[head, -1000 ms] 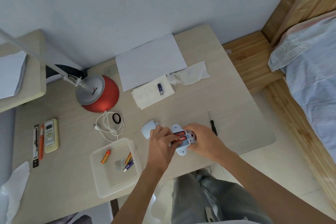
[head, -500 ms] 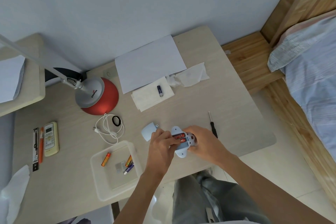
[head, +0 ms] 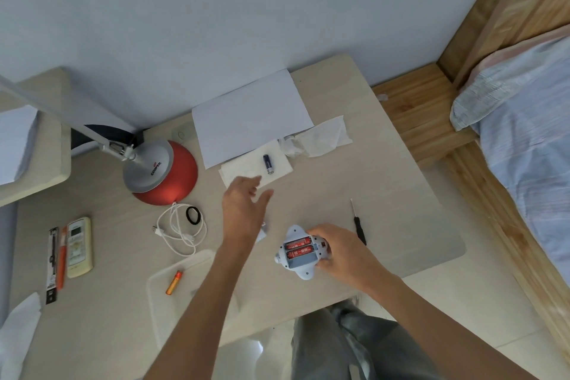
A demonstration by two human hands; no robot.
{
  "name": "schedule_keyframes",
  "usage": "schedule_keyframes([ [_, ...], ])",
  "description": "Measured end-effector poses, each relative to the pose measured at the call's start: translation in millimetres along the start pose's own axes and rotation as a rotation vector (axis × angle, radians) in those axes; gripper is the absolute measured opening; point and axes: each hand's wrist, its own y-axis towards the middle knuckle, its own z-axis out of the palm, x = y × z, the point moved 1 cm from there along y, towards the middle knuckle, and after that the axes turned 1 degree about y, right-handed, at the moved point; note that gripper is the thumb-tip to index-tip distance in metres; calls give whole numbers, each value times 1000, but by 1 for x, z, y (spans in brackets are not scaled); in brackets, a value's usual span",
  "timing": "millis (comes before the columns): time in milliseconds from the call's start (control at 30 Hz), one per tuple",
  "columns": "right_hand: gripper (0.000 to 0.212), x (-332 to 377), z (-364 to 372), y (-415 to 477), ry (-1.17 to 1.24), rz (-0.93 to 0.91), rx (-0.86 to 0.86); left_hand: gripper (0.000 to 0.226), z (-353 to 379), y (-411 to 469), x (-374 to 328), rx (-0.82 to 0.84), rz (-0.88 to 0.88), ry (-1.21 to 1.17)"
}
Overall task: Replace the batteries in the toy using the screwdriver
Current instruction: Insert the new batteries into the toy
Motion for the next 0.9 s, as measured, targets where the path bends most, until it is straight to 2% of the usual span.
schedule_keyframes([
  [167, 54, -2, 1, 2, -4, -21, 0, 52, 27, 51, 0, 107, -92, 83],
  [333, 50, -3, 3, 3, -18, -24, 9, 45, 48, 76, -4, 238, -29, 210],
  [533, 48, -5, 4, 3, -12, -31, 6, 39, 46, 83, -2, 285, -27, 227],
  [700, 50, -4, 4, 3, 9, -18, 8, 47, 25, 61, -6, 403, -97, -3],
  [900, 51, -4, 2, 4, 18, -18, 11, 20, -2, 3, -18, 425, -136, -201],
])
